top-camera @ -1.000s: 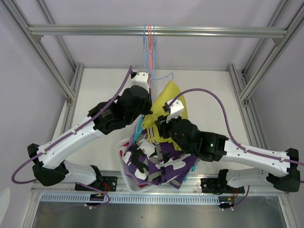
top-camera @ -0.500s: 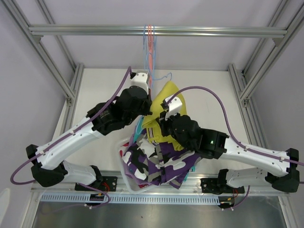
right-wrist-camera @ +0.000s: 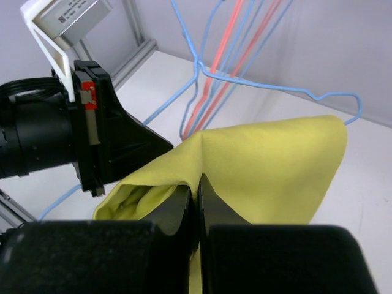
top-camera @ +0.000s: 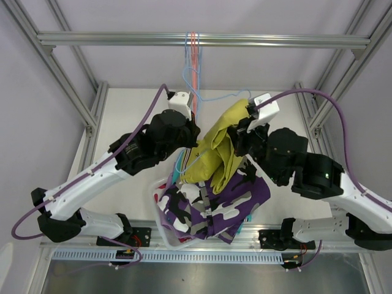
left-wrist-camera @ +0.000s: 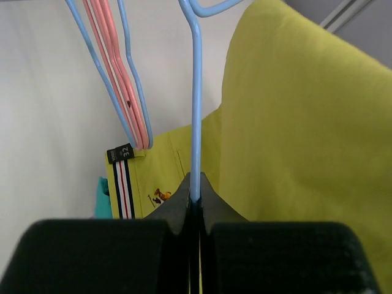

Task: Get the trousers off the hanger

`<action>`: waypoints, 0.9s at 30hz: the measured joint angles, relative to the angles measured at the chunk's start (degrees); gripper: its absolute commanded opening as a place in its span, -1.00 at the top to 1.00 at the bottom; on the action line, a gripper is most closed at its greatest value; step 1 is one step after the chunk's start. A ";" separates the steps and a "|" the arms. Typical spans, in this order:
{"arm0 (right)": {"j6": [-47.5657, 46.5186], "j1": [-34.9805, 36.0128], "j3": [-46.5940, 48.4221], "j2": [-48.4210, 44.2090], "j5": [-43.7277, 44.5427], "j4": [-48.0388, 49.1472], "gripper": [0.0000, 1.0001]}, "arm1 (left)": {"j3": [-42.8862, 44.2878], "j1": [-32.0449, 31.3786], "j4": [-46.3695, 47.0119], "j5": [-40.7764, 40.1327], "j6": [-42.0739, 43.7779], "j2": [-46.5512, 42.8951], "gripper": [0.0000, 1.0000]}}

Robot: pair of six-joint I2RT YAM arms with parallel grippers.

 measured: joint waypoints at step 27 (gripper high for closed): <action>3.91 0.26 -13.68 -16.00 6.05 -3.21 1.00 | -1.40 -0.24 -0.70 4.39 0.50 0.02 0.99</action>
